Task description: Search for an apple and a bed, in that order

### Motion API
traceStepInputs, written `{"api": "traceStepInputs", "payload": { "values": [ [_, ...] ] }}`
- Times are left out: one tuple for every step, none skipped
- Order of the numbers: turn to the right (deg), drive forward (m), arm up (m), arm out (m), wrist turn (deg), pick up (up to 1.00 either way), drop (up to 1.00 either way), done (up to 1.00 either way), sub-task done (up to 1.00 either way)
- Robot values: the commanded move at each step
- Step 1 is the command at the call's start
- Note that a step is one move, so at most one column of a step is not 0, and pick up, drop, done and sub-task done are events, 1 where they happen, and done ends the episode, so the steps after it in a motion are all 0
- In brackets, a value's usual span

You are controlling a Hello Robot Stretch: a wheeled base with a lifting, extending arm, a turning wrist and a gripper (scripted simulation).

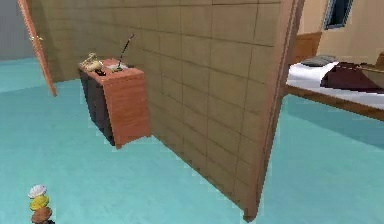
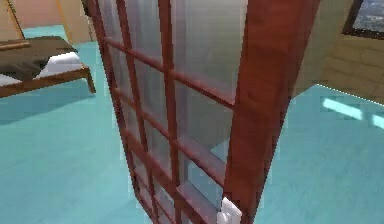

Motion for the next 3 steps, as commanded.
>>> {"api": "traceStepInputs", "payload": {
  "values": [
    [45.0,0.00,0.00,0.00,0.0,0.00,0.00,0.00,0.00],
    [3.0,0.00,0.00,0.00,0.0,0.00,0.00,0.00,0.00],
    [0.0,1.00,0.00,0.00,0.0,0.00,0.00,0.00,0.00]
  ]
}}
